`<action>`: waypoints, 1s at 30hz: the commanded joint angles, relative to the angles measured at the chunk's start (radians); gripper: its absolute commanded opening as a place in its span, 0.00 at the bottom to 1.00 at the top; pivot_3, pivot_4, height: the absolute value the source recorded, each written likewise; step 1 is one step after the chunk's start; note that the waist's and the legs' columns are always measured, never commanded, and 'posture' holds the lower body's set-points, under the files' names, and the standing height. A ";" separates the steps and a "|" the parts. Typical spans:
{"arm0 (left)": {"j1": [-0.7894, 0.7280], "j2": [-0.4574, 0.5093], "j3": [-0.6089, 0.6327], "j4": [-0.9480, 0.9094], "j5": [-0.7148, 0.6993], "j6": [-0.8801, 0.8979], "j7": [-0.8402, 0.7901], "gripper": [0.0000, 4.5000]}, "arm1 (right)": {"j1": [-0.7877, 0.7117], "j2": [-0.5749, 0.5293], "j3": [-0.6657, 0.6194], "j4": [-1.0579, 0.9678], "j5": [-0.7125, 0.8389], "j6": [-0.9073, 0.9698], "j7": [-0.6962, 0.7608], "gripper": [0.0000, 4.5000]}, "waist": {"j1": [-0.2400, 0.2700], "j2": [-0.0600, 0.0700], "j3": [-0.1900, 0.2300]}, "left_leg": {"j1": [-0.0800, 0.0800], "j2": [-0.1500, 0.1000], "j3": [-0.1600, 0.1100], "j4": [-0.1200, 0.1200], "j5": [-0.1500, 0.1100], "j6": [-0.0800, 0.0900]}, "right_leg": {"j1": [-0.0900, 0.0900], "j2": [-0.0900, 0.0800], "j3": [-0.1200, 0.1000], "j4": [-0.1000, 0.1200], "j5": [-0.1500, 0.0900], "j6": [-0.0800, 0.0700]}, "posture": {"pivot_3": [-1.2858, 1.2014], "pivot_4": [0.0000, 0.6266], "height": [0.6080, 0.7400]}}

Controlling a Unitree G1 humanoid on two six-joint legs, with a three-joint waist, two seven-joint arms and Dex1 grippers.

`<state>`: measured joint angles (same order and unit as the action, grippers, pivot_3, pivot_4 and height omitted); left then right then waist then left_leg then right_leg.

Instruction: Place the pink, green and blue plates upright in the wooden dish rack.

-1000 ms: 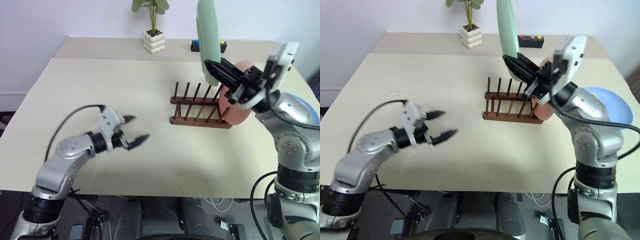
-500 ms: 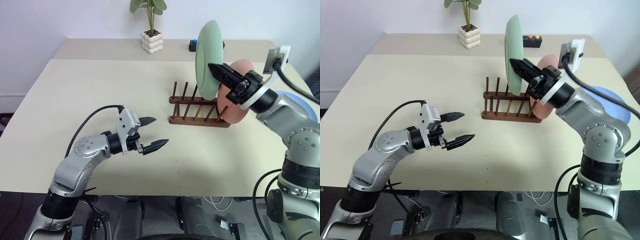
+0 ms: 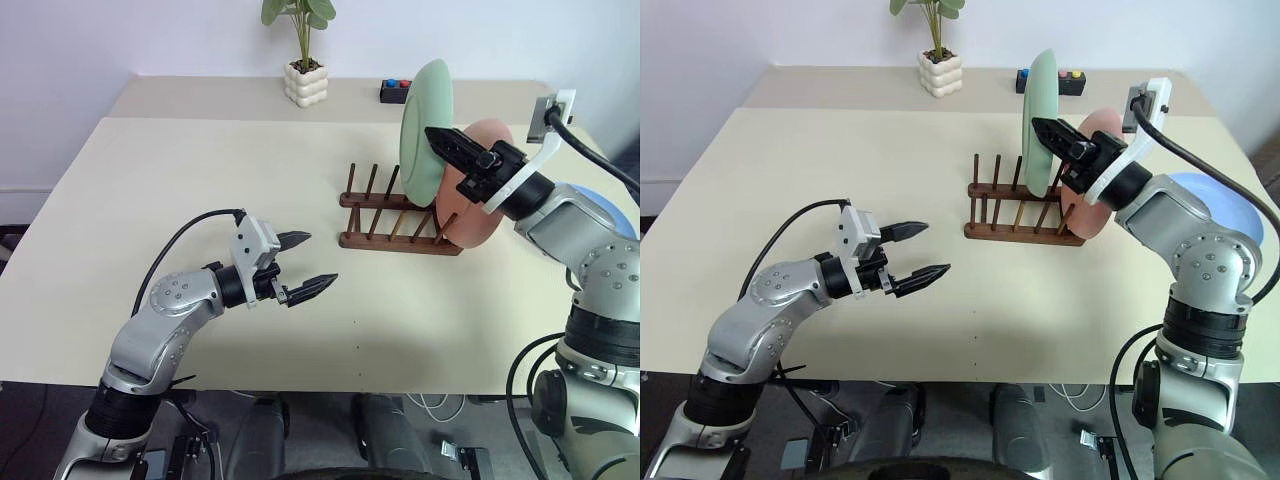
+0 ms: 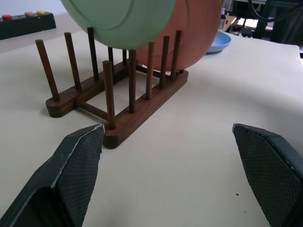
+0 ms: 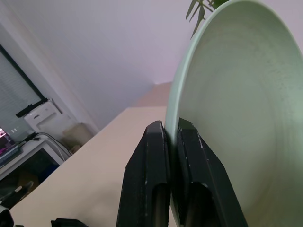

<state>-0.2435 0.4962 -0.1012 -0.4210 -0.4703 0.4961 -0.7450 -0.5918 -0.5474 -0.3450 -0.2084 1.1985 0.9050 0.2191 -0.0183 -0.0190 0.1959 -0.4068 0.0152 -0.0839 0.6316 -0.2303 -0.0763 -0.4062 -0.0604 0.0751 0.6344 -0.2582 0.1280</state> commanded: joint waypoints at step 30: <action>-0.022 -0.013 0.011 -0.012 -0.002 -0.019 0.008 1.00 | -0.006 -0.229 0.039 -0.191 -0.271 -0.146 0.249 0.99 | 0.000 0.001 0.000 | -0.001 0.000 0.000 -0.001 0.000 0.000 | -0.001 0.000 0.000 -0.001 -0.001 -0.002 | 0.52 0.24 0.92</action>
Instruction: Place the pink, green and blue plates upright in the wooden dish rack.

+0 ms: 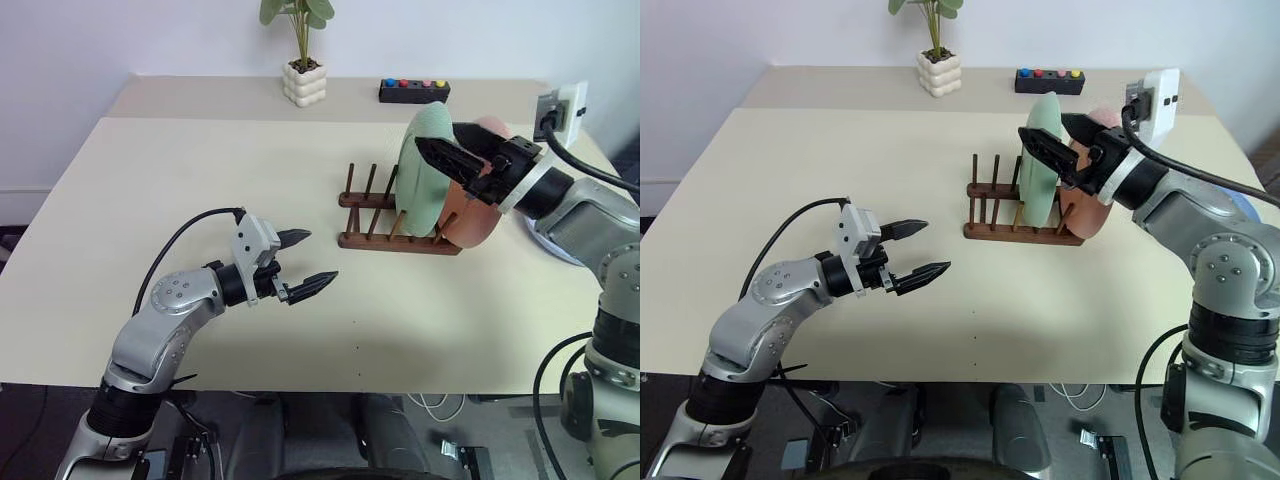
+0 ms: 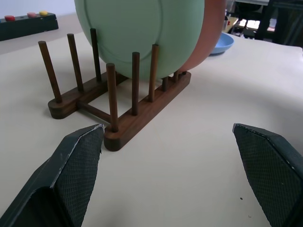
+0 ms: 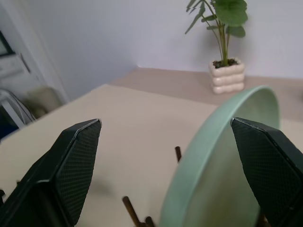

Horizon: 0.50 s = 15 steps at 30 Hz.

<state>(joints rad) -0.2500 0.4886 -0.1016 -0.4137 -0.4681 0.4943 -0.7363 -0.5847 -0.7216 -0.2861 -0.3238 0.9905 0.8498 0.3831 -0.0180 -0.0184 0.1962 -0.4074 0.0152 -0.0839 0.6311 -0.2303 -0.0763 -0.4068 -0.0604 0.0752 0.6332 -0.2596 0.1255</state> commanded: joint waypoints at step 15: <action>-0.034 -0.028 -0.004 -0.002 -0.001 -0.032 -0.022 1.00 | 0.161 -0.365 -0.238 0.101 -0.307 -0.199 0.337 0.99 | 0.020 0.001 0.001 | -0.001 -0.001 0.000 0.000 0.000 0.000 | 0.001 -0.001 0.000 -0.002 0.000 0.000 | 0.52 0.24 0.92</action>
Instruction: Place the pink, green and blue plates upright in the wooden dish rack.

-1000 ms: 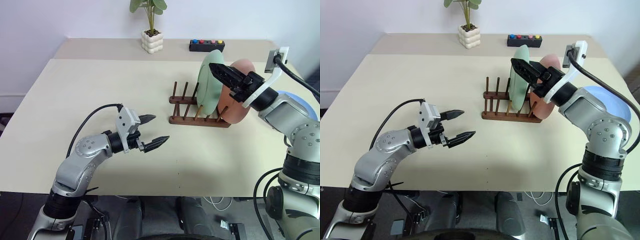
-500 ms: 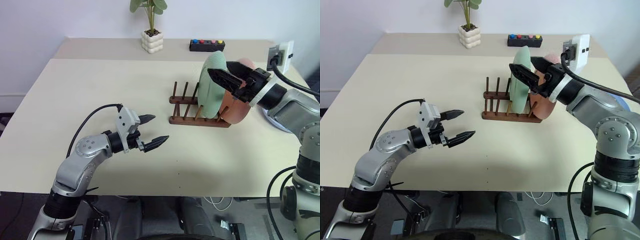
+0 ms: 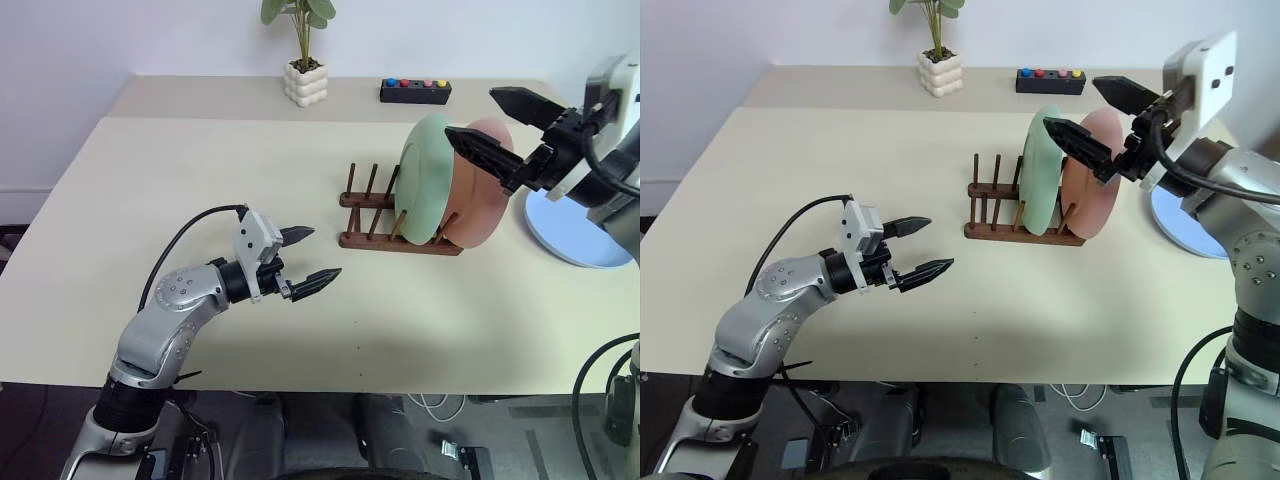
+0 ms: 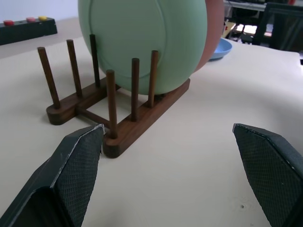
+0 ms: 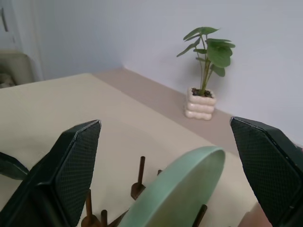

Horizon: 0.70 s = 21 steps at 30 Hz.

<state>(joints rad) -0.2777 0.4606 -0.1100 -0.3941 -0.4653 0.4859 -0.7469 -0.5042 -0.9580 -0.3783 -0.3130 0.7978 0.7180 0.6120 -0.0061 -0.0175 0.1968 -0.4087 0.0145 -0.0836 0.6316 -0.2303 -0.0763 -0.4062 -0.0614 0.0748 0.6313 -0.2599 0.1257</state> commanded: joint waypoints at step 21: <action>-0.031 -0.012 -0.015 0.007 -0.004 -0.041 -0.073 1.00 | 0.121 -0.058 0.254 0.789 -0.719 -0.508 0.139 0.99 | -0.037 0.005 -0.001 | 0.003 0.000 0.005 0.000 0.000 0.000 | 0.001 0.000 0.004 0.000 0.002 0.003 | 0.52 0.24 0.92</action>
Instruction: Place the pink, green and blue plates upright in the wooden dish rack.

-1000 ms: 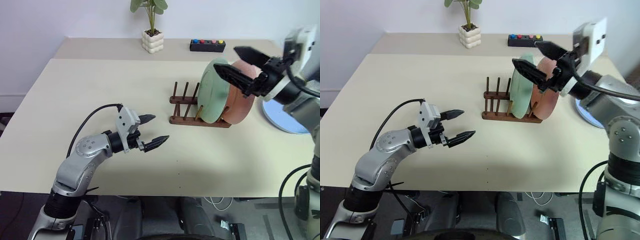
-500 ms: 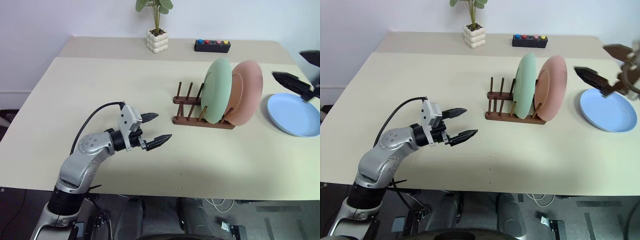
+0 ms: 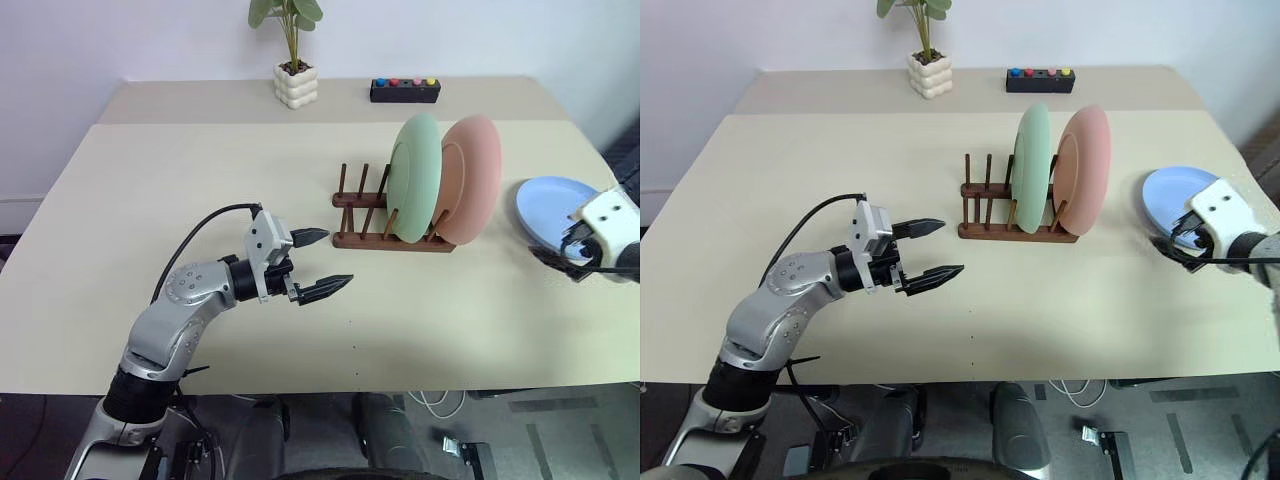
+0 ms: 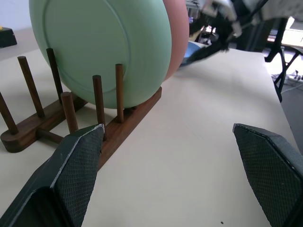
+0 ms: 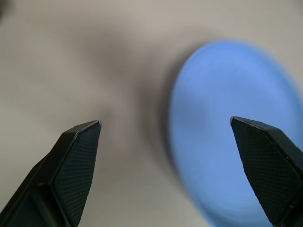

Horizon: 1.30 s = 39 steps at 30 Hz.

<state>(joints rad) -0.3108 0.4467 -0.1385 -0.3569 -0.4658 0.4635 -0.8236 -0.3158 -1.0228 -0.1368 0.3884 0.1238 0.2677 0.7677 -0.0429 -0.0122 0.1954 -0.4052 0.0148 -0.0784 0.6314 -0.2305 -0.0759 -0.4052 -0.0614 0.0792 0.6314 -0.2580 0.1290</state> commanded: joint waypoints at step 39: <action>0.033 0.027 0.049 -0.002 0.022 -0.053 0.029 1.00 | -0.467 0.411 0.070 -0.771 0.478 -0.111 -0.193 0.00 | -0.002 0.005 0.001 | 0.000 0.000 -0.003 0.000 0.000 0.000 | 0.000 0.000 -0.001 0.002 0.001 0.002 | 0.52 0.24 0.92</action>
<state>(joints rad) -0.2847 0.4635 -0.1255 -0.3422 -0.4449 0.4379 -0.7999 -0.7372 -0.6372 -0.0524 -0.2761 0.4294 0.0650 0.5790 -0.0450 -0.0076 0.1965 -0.4056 0.0150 -0.0821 0.6308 -0.2305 -0.0759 -0.4058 -0.0610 0.0779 0.6348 -0.2570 0.1308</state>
